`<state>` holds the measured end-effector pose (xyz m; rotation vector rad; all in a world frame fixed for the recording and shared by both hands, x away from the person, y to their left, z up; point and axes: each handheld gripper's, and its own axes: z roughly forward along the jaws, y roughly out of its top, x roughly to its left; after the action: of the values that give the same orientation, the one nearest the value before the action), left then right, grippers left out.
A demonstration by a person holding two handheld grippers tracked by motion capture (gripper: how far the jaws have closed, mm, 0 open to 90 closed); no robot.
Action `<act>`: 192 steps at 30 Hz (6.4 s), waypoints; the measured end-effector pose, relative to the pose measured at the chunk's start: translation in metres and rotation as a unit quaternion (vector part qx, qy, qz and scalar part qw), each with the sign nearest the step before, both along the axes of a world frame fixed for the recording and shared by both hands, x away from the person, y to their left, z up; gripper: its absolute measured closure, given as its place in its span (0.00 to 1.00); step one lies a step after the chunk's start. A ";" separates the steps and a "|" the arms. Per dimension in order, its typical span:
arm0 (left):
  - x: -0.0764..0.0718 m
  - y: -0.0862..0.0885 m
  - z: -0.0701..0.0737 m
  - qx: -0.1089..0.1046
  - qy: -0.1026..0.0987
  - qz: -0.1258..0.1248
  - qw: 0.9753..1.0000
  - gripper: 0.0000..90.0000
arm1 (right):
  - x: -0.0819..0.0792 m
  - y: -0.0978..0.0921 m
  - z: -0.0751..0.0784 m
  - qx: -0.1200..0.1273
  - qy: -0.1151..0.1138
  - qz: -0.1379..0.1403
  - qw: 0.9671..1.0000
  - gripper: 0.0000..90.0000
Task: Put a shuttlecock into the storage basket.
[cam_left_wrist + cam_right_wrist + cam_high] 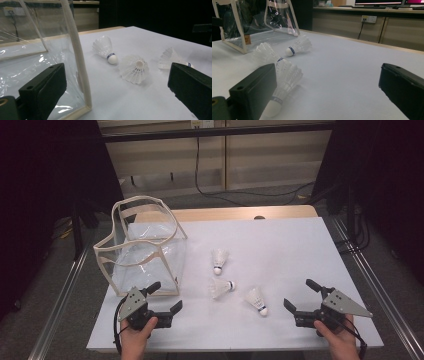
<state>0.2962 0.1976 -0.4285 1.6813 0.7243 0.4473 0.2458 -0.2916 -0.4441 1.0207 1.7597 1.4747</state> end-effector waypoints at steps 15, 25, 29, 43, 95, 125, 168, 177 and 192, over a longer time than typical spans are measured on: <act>0.002 -0.014 0.000 0.011 0.007 -0.035 0.999 0.02 | 0.000 0.001 0.000 0.002 0.003 0.005 1.000 0.01; 0.003 -0.024 0.000 0.015 0.012 -0.052 0.998 0.02 | 0.000 0.001 0.000 0.001 0.002 0.004 1.000 0.01; 0.004 -0.028 0.000 0.012 0.014 -0.059 0.998 0.02 | 0.000 0.002 0.000 0.001 0.001 0.005 1.000 0.01; 0.007 -0.041 0.001 0.022 0.022 -0.067 0.997 0.02 | 0.000 0.002 0.000 0.000 -0.001 0.008 1.000 0.01; 0.021 -0.082 0.001 0.041 0.081 -0.089 0.992 0.05 | 0.000 0.002 0.001 0.003 -0.001 0.010 1.000 0.01; 0.033 -0.105 -0.006 0.091 0.109 -0.108 0.984 0.09 | 0.000 0.003 0.001 0.000 -0.003 0.014 1.000 0.01; 0.055 -0.126 -0.012 0.107 0.168 -0.094 0.975 0.39 | -0.001 0.002 0.001 0.006 -0.005 0.012 1.000 0.01; 0.058 -0.126 -0.014 0.117 0.173 -0.083 0.974 0.42 | -0.001 0.001 0.001 0.005 -0.005 0.011 1.000 0.01; 0.062 -0.127 -0.017 0.101 0.193 -0.095 0.971 0.52 | -0.001 0.002 0.001 0.005 -0.005 0.012 1.000 0.01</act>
<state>0.3577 0.0710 -0.4455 2.0388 0.8066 0.0565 0.2449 -0.2897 -0.4428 0.9999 1.7652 1.5026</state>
